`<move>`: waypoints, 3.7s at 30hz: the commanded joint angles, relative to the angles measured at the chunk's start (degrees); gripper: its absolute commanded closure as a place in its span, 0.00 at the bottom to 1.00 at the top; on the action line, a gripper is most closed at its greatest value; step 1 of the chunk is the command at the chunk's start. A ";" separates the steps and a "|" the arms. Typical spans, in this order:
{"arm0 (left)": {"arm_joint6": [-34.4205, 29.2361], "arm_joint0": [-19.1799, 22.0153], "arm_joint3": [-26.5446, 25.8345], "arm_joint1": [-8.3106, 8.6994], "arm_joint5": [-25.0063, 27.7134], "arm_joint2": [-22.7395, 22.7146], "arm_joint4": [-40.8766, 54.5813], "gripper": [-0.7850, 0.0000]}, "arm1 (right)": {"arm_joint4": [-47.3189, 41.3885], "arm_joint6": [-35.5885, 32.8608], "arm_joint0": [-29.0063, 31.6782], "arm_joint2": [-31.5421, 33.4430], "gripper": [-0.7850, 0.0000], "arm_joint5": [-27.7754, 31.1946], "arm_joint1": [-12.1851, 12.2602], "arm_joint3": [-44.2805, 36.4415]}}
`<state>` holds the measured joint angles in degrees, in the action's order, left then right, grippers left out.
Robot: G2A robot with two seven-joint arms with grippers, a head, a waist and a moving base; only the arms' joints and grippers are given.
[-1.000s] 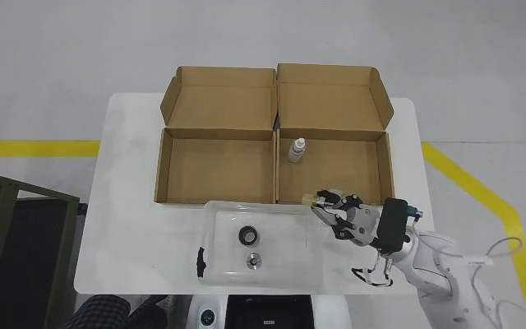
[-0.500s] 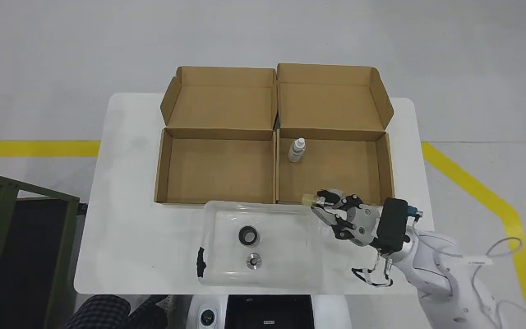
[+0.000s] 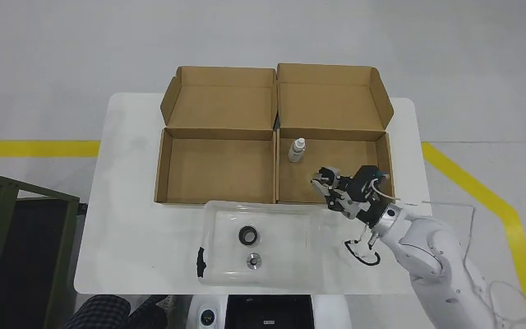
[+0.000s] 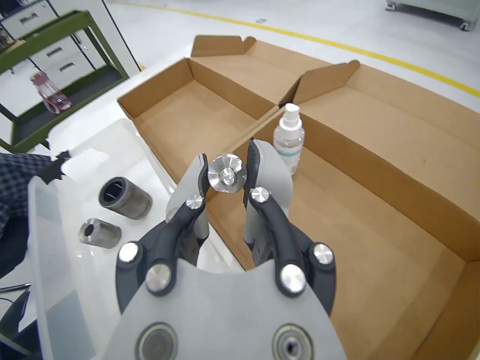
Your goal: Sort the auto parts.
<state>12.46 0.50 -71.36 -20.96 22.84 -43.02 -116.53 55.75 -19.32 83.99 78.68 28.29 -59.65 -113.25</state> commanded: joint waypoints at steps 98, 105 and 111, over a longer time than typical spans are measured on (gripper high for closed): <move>0.00 0.00 0.00 0.00 0.00 0.00 0.00 0.00 | 18.09 -11.16 -13.17 -27.73 0.00 9.98 -3.74 -1.47; 0.00 0.00 0.00 0.00 0.00 0.00 0.00 0.00 | 19.89 -10.37 -13.11 -29.61 0.00 10.06 -3.97 0.40; 0.00 0.00 0.00 0.00 0.00 0.00 0.00 0.00 | 19.55 -10.64 -13.91 -30.65 0.00 9.96 -4.27 2.06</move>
<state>12.46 0.50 -71.36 -20.96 22.84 -43.02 -116.53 75.45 -29.90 70.26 48.20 38.29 -63.86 -111.49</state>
